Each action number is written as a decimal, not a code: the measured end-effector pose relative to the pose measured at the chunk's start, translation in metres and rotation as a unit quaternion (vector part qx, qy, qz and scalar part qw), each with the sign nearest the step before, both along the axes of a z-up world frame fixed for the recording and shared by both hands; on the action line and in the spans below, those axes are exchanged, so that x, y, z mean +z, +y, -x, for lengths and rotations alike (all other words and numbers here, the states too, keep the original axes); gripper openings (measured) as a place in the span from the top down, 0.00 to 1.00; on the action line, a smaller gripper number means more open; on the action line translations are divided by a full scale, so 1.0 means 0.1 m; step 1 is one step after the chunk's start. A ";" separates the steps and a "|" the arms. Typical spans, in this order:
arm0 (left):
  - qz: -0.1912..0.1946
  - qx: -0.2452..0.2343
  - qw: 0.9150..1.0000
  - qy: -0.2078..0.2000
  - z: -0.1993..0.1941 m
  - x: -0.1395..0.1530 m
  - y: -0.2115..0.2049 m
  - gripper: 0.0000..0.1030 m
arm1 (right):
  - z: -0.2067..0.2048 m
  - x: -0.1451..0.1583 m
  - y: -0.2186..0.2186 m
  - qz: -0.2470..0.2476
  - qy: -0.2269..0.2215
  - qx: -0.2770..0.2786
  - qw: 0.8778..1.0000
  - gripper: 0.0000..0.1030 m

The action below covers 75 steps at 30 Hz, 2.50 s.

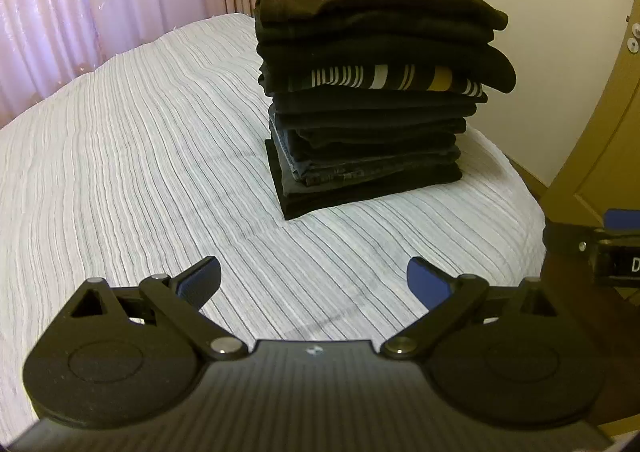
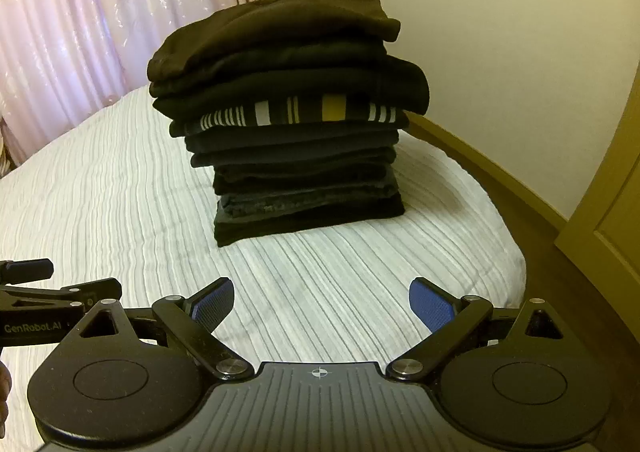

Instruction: Fold clothes

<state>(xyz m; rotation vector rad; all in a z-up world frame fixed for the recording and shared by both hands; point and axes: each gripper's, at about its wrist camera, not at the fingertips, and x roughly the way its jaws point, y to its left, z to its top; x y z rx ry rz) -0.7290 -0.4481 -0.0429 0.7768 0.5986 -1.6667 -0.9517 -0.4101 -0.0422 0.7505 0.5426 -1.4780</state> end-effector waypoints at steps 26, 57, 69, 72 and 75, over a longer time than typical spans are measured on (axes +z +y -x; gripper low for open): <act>-0.003 -0.001 1.000 0.002 0.00 -0.02 -0.03 0.05 | -0.03 -0.03 -0.05 -0.007 0.003 0.004 1.000 0.06; -0.008 0.000 1.000 0.004 0.03 -0.03 -0.02 0.05 | -0.05 -0.05 -0.04 -0.015 0.010 0.009 1.000 0.06; -0.009 0.000 1.000 0.008 0.03 -0.02 0.00 0.05 | -0.06 -0.05 -0.02 -0.016 0.011 0.012 1.000 0.06; -0.007 0.000 1.000 0.008 0.04 -0.02 0.00 0.05 | -0.08 -0.05 -0.01 -0.016 0.012 0.012 1.000 0.06; -0.003 0.000 1.000 0.008 0.05 -0.02 0.00 0.05 | -0.08 -0.05 -0.01 -0.017 0.012 0.012 1.000 0.06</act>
